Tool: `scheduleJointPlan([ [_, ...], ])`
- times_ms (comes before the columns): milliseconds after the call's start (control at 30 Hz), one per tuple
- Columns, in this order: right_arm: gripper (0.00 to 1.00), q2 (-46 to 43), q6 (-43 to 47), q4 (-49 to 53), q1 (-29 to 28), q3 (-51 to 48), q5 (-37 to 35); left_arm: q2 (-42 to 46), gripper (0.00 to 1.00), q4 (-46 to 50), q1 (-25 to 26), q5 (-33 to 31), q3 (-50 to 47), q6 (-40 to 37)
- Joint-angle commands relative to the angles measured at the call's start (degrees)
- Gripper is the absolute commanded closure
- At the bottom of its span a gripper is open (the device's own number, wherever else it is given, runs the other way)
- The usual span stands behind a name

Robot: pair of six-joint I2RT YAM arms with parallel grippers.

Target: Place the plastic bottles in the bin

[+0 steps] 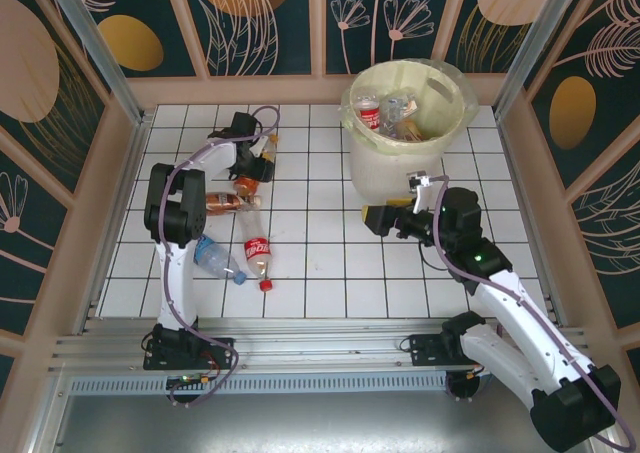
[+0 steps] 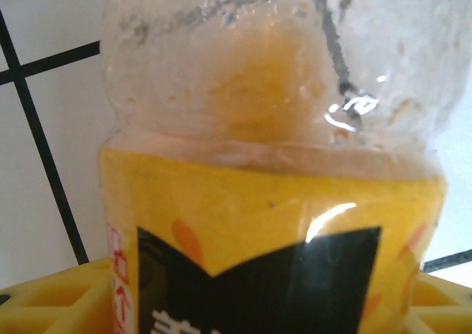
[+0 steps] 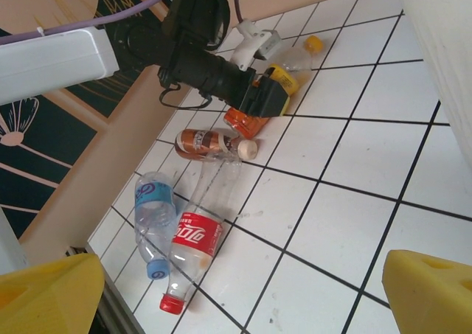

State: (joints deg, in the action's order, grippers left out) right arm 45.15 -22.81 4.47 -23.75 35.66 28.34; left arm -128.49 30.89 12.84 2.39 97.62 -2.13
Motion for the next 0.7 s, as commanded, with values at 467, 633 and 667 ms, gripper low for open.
scheduleJointPlan([
  [467,0.05,-3.8,-9.7,-1.2,-0.8,-1.0,-11.0,9.9,0.46,-8.8,3.2,13.1,-2.4,6.2],
  [633,0.05,-2.7,-12.3,-5.3,-0.8,-0.8,-8.5,17.1,0.45,-15.7,6.1,17.9,-10.1,10.6],
  [667,0.06,-2.3,-12.6,-6.0,-0.8,-0.4,-7.9,18.7,0.45,-16.9,6.7,18.7,-11.7,11.0],
])
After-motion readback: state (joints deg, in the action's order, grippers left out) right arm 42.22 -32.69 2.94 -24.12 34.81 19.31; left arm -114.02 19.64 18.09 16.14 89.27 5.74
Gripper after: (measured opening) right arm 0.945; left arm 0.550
